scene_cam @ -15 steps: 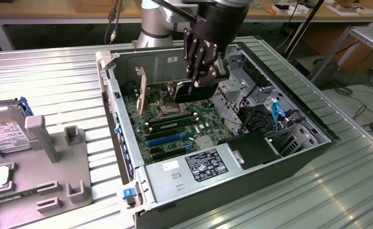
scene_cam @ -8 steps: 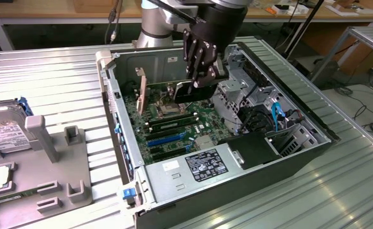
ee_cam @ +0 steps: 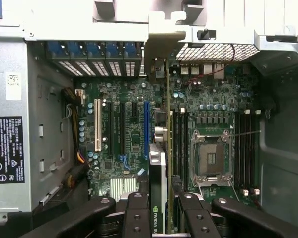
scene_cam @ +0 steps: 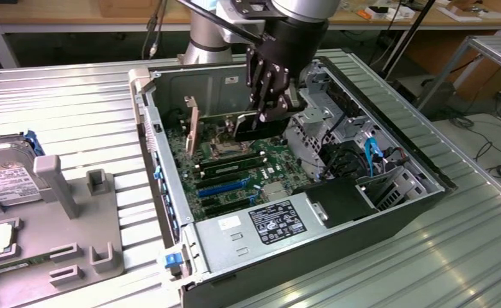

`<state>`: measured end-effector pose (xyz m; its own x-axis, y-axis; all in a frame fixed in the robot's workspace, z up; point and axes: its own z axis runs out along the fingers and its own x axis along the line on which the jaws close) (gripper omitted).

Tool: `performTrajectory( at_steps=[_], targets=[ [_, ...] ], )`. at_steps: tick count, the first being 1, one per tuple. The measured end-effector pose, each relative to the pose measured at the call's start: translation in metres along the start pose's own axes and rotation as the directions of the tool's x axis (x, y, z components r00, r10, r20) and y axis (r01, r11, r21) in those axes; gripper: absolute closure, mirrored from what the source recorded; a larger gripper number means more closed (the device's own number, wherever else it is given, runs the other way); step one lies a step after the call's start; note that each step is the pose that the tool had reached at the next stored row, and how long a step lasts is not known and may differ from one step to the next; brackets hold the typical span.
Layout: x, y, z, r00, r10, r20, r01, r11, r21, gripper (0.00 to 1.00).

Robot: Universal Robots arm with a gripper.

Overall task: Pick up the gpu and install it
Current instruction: 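Insert the gpu into the slot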

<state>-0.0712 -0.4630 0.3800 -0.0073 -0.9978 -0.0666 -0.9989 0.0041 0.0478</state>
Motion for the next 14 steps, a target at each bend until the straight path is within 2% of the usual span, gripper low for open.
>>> performTrajectory(
  at_steps=[3,10,14],
  targets=[
    [-0.002,-0.003,0.0032,1.0,0.0,0.0003,0.0,1.0,0.0001,0.73],
    [-0.002,-0.0032,0.0043,1.0,0.0,0.0002,0.0,1.0,0.0,0.73],
    [-0.001,-0.0036,0.0142,1.0,0.0,0.0001,0.0,1.0,0.0,0.73]
  ],
)
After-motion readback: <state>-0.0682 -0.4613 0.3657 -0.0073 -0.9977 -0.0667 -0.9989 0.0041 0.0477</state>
